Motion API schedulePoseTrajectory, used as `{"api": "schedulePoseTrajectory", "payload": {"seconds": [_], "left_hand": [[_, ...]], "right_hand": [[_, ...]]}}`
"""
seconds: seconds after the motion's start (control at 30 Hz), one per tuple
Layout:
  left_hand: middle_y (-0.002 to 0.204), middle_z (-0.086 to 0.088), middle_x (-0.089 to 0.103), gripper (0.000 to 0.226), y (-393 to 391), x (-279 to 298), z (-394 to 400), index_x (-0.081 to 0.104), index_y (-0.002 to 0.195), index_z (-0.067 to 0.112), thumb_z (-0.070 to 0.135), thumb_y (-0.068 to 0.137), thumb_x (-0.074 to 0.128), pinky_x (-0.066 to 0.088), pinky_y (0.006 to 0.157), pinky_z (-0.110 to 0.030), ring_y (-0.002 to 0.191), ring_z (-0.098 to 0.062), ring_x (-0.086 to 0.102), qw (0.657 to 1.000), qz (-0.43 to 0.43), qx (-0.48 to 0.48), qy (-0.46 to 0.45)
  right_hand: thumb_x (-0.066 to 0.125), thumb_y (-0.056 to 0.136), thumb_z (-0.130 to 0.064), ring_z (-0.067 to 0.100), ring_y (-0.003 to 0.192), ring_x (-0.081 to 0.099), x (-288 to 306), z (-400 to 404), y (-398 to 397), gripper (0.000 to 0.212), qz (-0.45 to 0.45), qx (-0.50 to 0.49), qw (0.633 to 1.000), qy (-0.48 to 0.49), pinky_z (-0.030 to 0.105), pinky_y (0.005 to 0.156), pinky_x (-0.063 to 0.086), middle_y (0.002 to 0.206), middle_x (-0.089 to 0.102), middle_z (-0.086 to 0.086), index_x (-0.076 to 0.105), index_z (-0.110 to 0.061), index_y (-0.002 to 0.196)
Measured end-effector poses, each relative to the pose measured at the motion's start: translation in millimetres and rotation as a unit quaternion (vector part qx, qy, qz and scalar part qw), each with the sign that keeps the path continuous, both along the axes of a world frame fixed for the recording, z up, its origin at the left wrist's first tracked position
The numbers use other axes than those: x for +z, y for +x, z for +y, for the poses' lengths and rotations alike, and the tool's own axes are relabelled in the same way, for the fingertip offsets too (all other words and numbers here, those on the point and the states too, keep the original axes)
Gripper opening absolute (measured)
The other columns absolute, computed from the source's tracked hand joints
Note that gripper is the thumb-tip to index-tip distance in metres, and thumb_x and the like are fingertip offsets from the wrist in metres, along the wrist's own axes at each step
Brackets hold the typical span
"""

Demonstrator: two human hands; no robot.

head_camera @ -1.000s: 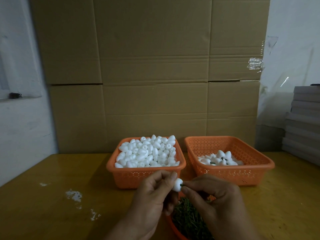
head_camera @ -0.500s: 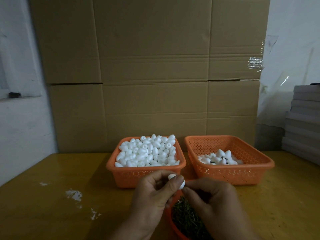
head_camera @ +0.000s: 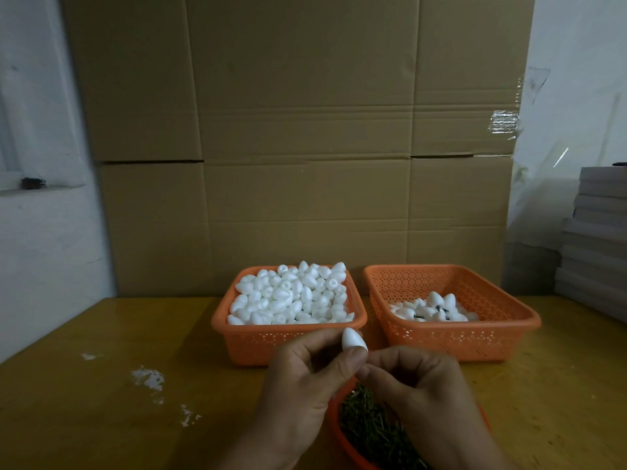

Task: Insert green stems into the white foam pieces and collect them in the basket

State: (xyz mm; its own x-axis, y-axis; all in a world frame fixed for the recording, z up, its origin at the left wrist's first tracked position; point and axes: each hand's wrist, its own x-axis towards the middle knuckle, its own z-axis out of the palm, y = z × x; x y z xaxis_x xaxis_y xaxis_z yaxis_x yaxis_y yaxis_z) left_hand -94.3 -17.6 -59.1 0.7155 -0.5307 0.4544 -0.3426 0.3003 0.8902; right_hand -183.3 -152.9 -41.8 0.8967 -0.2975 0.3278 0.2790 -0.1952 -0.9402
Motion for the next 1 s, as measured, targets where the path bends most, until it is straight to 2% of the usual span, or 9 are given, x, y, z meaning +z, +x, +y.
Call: {"api": "schedulePoseTrajectory", "payload": {"seconds": [0.07, 0.13, 0.3, 0.43, 0.53, 0.67, 0.9, 1.0], "left_hand": [[0.076, 0.012, 0.072, 0.029, -0.7, 1.0, 0.1, 0.078, 0.095, 0.026, 0.048, 0.076, 0.076, 0.049, 0.065, -0.012, 0.073, 0.004, 0.065, 1.000, -0.008, 0.011, 0.004], [0.079, 0.008, 0.073, 0.031, -1.4, 1.2, 0.4, 0.078, 0.095, 0.027, 0.052, 0.077, 0.073, 0.050, 0.067, -0.014, 0.075, 0.003, 0.065, 1.000, -0.019, 0.020, 0.012], [0.076, 0.012, 0.070, 0.028, -3.6, 2.6, 0.3, 0.075, 0.093, 0.026, 0.051, 0.084, 0.067, 0.049, 0.068, -0.015, 0.075, 0.003, 0.064, 0.998, -0.042, 0.025, 0.032], [0.098, 0.001, 0.075, 0.032, -1.1, 0.2, 0.1, 0.074, 0.098, 0.027, 0.055, 0.086, 0.064, 0.055, 0.089, -0.035, 0.103, -0.014, 0.069, 0.996, -0.055, 0.030, 0.056], [0.095, 0.000, 0.074, 0.033, -1.7, 1.1, 0.2, 0.073, 0.096, 0.026, 0.056, 0.087, 0.063, 0.054, 0.088, -0.034, 0.101, -0.015, 0.069, 0.996, -0.061, 0.033, 0.061], [0.091, -0.001, 0.073, 0.033, -2.3, 2.8, 0.6, 0.072, 0.094, 0.026, 0.056, 0.086, 0.063, 0.056, 0.085, -0.032, 0.096, -0.015, 0.069, 0.996, -0.063, 0.033, 0.057], [0.103, 0.002, 0.075, 0.032, -1.4, 1.2, 0.4, 0.073, 0.103, 0.030, 0.055, 0.084, 0.067, 0.055, 0.087, -0.029, 0.106, -0.011, 0.069, 0.997, -0.043, 0.021, 0.059], [0.113, 0.003, 0.073, 0.034, -2.6, 2.6, 0.3, 0.070, 0.115, 0.033, 0.054, 0.088, 0.067, 0.054, 0.096, -0.029, 0.114, -0.010, 0.065, 0.996, -0.057, -0.009, 0.072]], "right_hand": [[0.078, 0.077, -0.018, -0.001, 0.048, 0.058, 0.6, 1.6, -0.3, 0.004, -0.004, 0.001, 1.000, 0.002, 0.011, 0.047, 0.042, 0.060, 0.071, 0.001, 0.081, -0.020, 0.075], [0.078, 0.081, -0.010, 0.000, 0.049, 0.062, 0.7, 2.7, -1.3, 0.012, -0.003, 0.000, 1.000, 0.001, 0.010, 0.049, 0.044, 0.061, 0.072, 0.001, 0.081, -0.020, 0.075], [0.078, 0.081, -0.010, 0.005, 0.049, 0.060, 0.1, 4.9, -1.7, 0.011, 0.005, -0.010, 1.000, 0.006, 0.016, 0.050, 0.046, 0.061, 0.072, 0.007, 0.081, -0.018, 0.075], [0.079, 0.080, -0.011, 0.008, 0.050, 0.059, 0.0, 5.7, -2.2, 0.007, 0.013, -0.005, 1.000, 0.013, 0.019, 0.050, 0.046, 0.062, 0.071, 0.010, 0.081, -0.016, 0.075], [0.079, 0.077, -0.015, 0.010, 0.050, 0.057, 1.2, 5.8, -2.8, 0.004, 0.015, -0.001, 1.000, 0.021, 0.020, 0.050, 0.046, 0.060, 0.070, 0.011, 0.081, -0.015, 0.074], [0.076, 0.065, -0.034, 0.010, 0.050, 0.059, 0.8, 6.4, -3.1, 0.020, 0.001, -0.003, 1.000, 0.022, 0.021, 0.051, 0.047, 0.062, 0.071, 0.010, 0.081, -0.017, 0.075], [0.076, 0.063, -0.034, 0.011, 0.049, 0.058, -1.9, 3.6, -0.9, 0.020, 0.003, 0.002, 1.000, 0.027, 0.021, 0.050, 0.047, 0.059, 0.069, 0.010, 0.080, -0.017, 0.074], [0.075, 0.064, -0.033, 0.013, 0.051, 0.058, -1.0, 1.7, -0.4, 0.019, 0.003, 0.001, 1.000, 0.025, 0.020, 0.051, 0.048, 0.061, 0.070, 0.012, 0.081, -0.018, 0.075]]}}
